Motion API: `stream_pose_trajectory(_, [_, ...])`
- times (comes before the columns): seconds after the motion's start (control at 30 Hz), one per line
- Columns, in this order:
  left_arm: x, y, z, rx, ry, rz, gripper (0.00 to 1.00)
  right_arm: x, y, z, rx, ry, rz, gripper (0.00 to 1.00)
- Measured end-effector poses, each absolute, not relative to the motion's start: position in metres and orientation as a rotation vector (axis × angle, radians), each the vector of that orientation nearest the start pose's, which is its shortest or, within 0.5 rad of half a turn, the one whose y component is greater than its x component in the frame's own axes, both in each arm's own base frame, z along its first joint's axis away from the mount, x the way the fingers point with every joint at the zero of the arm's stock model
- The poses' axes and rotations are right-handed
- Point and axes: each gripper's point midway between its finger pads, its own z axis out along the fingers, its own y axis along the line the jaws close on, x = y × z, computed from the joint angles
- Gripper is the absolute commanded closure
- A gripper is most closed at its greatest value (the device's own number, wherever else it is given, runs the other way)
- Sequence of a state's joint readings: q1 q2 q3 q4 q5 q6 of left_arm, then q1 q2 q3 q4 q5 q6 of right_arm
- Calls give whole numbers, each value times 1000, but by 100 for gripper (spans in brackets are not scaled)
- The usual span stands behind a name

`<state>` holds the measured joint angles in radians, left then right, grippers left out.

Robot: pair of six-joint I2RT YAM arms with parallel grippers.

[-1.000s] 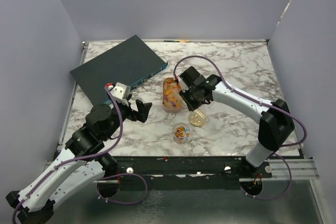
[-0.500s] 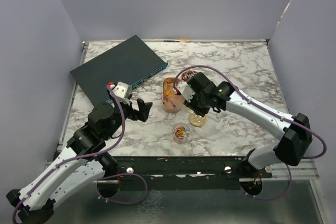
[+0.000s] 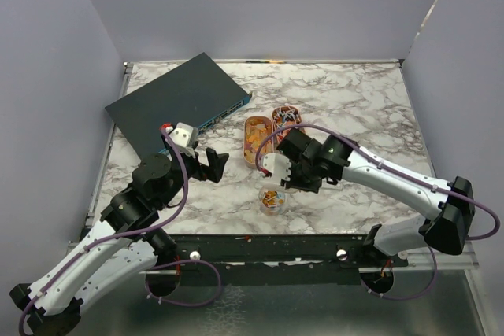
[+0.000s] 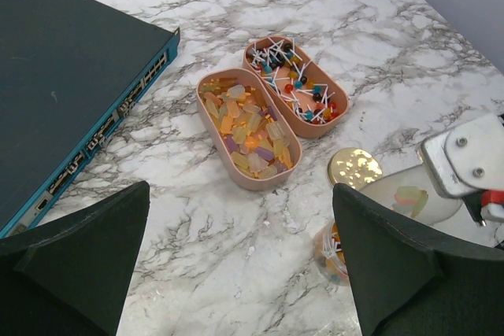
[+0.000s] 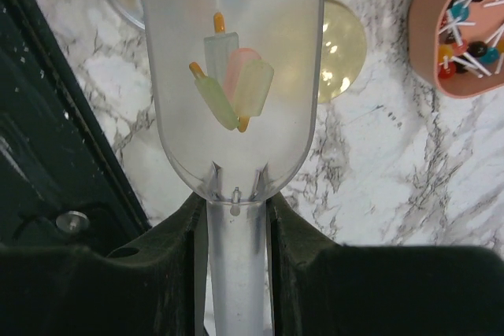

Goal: Pack the candies
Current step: Place the fake candies in the packing bottle.

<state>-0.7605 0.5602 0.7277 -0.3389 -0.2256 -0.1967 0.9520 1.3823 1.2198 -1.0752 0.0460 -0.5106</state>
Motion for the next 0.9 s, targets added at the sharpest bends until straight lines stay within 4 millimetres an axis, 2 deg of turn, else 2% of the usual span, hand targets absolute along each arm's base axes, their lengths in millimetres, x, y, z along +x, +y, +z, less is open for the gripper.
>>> stream_pose_trajectory(0.2, [213,-159,271,328,1734,-504,1,159,192,141,-2003,2102,-27,100])
stream_pose_trajectory(0.37, [213,-159,271,328,1734,-504,1,151,186,141,-2079,2103,-100,100])
stream_pose_trajectory(0.7, [212,-158,275,323,1722,-510,1,150,169,141,-2156,2125,-332,100])
stream_pose_trajectory(0.9, [211,-158,275,322,1719,-511,1,155,171,147,-2171,2082,-487,99])
